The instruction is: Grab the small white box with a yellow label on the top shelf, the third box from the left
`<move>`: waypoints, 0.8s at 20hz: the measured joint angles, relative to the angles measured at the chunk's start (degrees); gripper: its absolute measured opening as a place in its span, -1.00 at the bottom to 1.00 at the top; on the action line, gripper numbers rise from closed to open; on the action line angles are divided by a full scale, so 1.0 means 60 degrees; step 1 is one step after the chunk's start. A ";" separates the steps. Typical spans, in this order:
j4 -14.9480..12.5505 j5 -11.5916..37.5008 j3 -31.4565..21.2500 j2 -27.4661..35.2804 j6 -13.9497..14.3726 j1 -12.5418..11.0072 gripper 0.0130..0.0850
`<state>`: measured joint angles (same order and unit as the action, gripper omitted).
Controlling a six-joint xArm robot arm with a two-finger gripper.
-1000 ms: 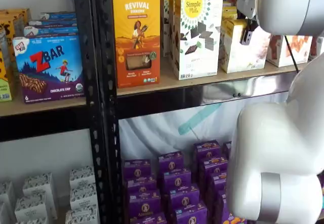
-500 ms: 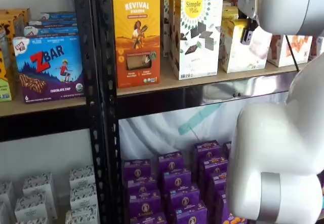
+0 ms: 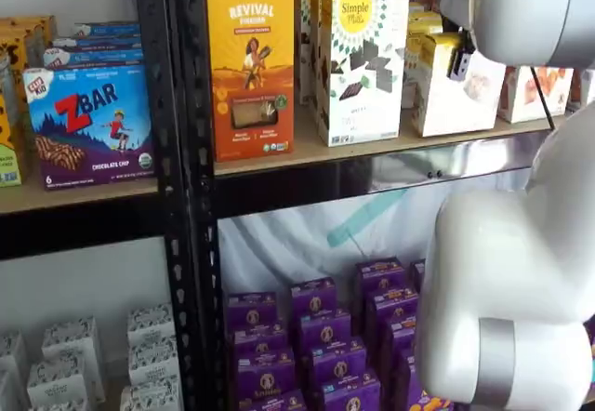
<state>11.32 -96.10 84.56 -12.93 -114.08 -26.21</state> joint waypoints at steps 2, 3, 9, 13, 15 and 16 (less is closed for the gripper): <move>-0.0042 -0.0121 -0.0114 -0.0189 -0.0031 -0.0039 -0.44; -0.0061 -0.0203 -0.0202 -0.0316 -0.0054 -0.0070 -0.44; -0.0245 -0.0671 -0.0788 -0.1133 -0.0209 -0.0236 -0.44; -0.0480 -0.0812 -0.1272 -0.1688 -0.0351 -0.0339 -0.44; -0.0555 -0.0834 -0.1496 -0.1917 -0.0429 -0.0403 -0.44; -0.0570 -0.0844 -0.1610 -0.2032 -0.0476 -0.0449 -0.44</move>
<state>7.90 -101.16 74.90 -25.12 -116.94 -28.90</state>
